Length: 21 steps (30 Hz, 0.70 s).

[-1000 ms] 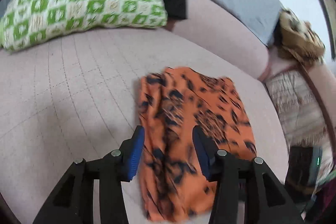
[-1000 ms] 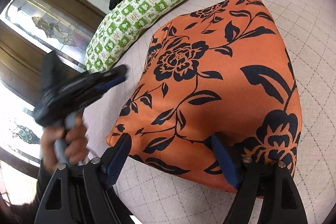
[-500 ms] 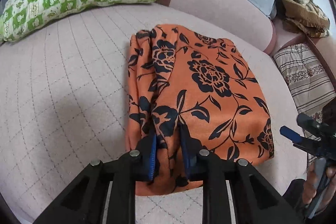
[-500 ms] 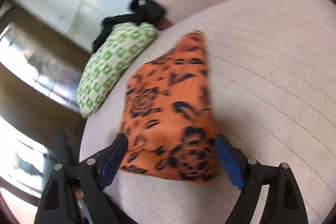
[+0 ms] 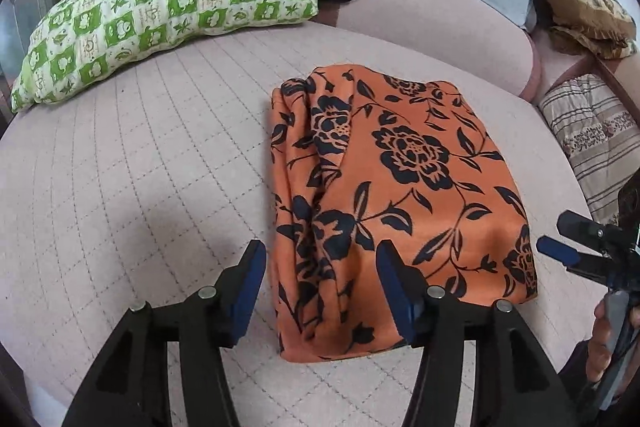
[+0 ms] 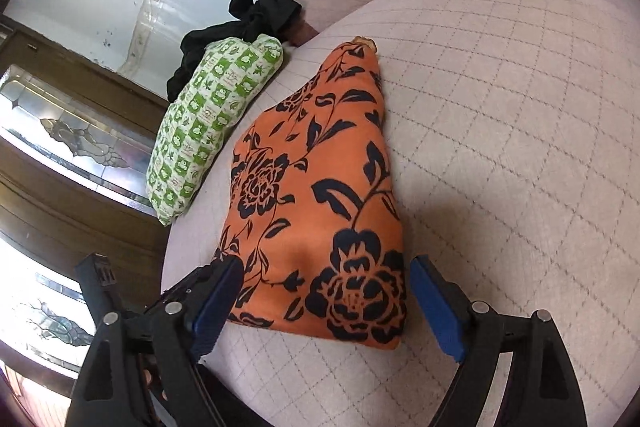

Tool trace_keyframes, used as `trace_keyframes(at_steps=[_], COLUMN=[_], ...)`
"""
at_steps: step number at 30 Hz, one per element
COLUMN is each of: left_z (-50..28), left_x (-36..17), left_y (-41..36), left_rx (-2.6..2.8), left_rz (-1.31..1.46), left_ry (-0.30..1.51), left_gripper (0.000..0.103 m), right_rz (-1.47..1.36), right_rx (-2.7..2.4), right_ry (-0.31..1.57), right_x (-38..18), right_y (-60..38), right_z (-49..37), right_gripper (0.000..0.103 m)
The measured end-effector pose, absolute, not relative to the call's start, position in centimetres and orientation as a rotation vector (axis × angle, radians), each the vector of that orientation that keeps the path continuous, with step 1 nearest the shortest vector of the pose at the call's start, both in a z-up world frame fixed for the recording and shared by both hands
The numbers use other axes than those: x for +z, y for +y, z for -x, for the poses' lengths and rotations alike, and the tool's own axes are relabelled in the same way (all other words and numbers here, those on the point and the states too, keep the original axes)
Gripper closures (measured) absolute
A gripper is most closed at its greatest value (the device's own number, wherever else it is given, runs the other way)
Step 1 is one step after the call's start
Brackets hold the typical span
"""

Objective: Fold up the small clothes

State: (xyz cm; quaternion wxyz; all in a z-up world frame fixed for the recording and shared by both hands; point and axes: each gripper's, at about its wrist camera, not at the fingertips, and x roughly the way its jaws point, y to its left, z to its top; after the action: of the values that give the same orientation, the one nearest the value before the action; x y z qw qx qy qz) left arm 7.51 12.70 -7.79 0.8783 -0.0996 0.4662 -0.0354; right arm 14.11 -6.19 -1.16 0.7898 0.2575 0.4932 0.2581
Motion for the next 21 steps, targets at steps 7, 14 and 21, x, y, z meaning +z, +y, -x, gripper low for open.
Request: trace_keyframes(at_steps=[7, 14, 21], left_z=[-9.9, -14.1, -14.5], left_x=[-7.7, -11.6, -11.5], left_y=[13.9, 15.0, 14.7], left_rx=[-0.068, -0.115, -0.209], left_rz=[0.257, 0.365, 0.376], left_ry=[0.938, 1.042, 1.038], left_gripper=[0.027, 0.024, 0.073], right_rz=[-0.497, -0.487, -0.392], right_rx=[0.551, 0.545, 0.589], right_ry=[1.106, 1.156, 1.201], right_x=[-1.9, -3.9, -5.6], right_y=[-5.2, -4.0, -0.3], right_z=[-17.9, -21.2, -21.8], right_gripper=[0.016, 0.016, 0.039])
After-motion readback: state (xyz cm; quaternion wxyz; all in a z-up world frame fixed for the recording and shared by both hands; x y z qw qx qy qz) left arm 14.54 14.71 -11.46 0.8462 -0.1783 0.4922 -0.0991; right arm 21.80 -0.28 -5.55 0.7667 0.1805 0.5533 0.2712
